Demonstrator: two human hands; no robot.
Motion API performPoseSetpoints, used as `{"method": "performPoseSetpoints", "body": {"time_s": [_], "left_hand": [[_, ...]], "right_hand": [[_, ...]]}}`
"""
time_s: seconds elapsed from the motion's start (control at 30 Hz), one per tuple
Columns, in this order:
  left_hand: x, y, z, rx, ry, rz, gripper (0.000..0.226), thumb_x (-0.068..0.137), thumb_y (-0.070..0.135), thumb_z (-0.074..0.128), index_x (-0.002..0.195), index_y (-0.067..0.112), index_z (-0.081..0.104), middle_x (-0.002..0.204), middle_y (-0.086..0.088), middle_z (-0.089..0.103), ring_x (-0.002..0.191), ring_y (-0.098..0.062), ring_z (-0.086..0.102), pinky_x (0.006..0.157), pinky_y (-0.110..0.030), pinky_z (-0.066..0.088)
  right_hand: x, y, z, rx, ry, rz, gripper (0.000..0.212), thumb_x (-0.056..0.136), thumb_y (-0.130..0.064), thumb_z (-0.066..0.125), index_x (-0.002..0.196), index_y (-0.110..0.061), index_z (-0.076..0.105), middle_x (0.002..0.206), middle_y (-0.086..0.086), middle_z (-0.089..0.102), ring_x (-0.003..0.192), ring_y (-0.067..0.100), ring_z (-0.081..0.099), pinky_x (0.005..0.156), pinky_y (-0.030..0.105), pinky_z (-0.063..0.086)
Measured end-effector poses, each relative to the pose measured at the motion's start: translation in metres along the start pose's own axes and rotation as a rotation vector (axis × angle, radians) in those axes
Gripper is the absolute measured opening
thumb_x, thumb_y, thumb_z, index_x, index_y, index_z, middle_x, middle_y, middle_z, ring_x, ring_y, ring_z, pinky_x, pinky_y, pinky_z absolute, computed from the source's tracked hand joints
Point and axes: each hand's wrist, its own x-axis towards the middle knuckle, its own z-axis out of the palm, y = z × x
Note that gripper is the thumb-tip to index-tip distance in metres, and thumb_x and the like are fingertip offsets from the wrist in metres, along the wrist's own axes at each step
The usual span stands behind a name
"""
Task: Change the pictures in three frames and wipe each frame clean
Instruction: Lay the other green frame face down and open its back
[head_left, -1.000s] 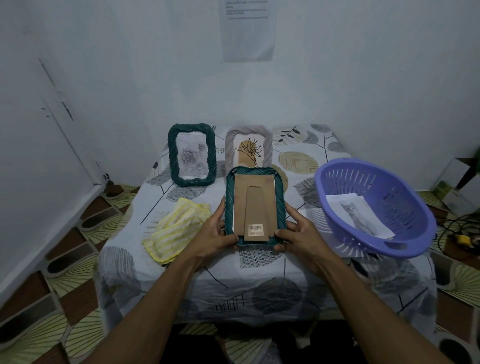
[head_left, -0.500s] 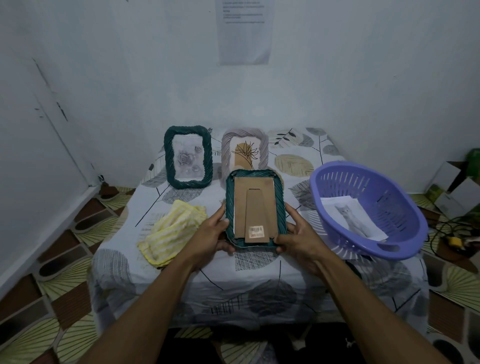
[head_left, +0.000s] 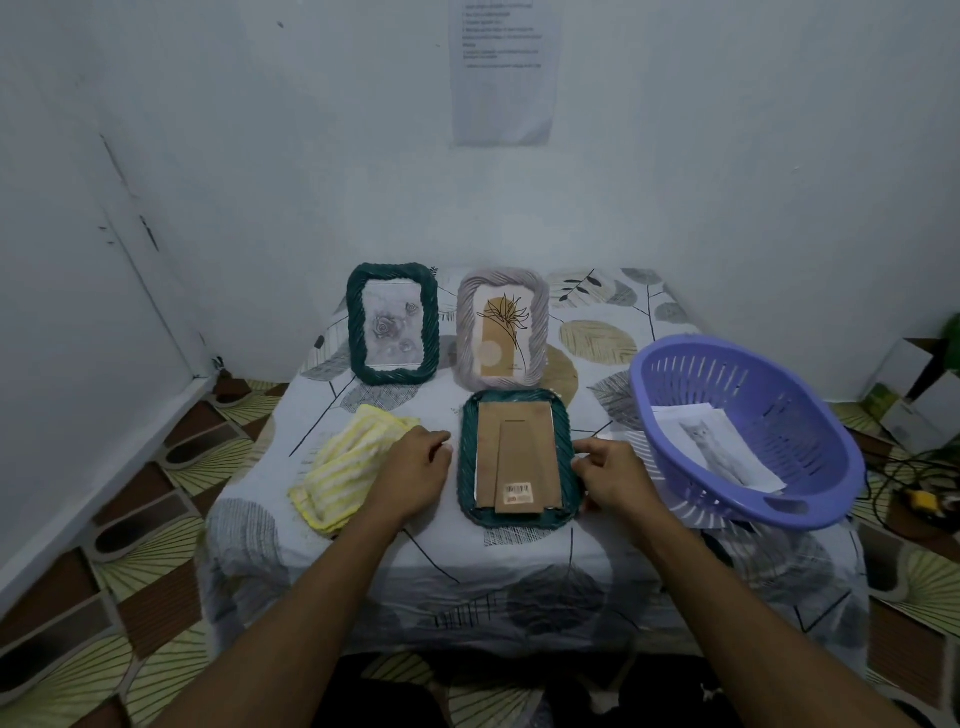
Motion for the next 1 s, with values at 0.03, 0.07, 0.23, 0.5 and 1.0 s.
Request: {"method": "performPoseSetpoints", "body": {"time_s": [0.03,0.07,0.23,0.5,1.0], "left_hand": [[-0.001,-0.004,-0.003,0.017,0.018,-0.013,0.030,0.097,0.018,0.048,0.115,0.001,0.064,0.099,-0.020,0.059,0.096,-0.031,0.056,0.072,-0.027,0.032],[-0.001,-0.010,-0.006,0.025,0.037,-0.025,0.028,0.097,0.016,0.050,0.117,0.002,0.064,0.101,-0.020,0.059,0.098,-0.031,0.055,0.072,-0.025,0.031],[0.000,-0.021,-0.014,0.058,0.072,-0.064,0.035,0.093,0.025,0.050,0.116,0.004,0.064,0.101,-0.015,0.059,0.097,-0.028,0.057,0.077,-0.025,0.036],[0.006,0.043,0.033,0.199,-0.048,-0.033,0.040,0.083,0.062,0.050,0.079,0.022,0.047,0.090,0.001,0.048,0.089,-0.018,0.045,0.072,-0.033,0.042],[0.010,0.075,0.050,0.479,-0.083,-0.200,0.076,0.063,0.075,0.052,0.110,0.015,0.059,0.121,-0.006,0.042,0.115,-0.028,0.033,0.091,-0.046,0.032]], "right_hand": [[0.000,0.000,0.000,-0.019,0.015,0.002,0.025,0.094,-0.008,0.052,0.115,-0.010,0.068,0.073,0.005,0.073,0.045,0.021,0.063,0.050,0.030,0.054],[-0.001,-0.001,-0.001,-0.043,0.029,0.003,0.024,0.093,-0.007,0.052,0.111,-0.011,0.069,0.074,0.005,0.073,0.045,0.021,0.064,0.050,0.030,0.055],[-0.003,-0.006,-0.006,-0.182,0.039,0.004,0.020,0.087,-0.001,0.055,0.084,-0.004,0.074,0.074,0.011,0.074,0.046,0.020,0.064,0.047,0.029,0.056],[0.003,-0.005,-0.011,-0.187,0.045,-0.012,0.018,0.090,-0.006,0.056,0.099,0.000,0.071,0.082,0.014,0.073,0.063,0.031,0.069,0.054,0.037,0.059],[0.010,0.009,-0.013,-0.111,0.005,-0.116,0.034,0.093,-0.004,0.056,0.124,-0.017,0.064,0.073,0.007,0.069,0.062,0.021,0.065,0.053,0.030,0.053]]}}
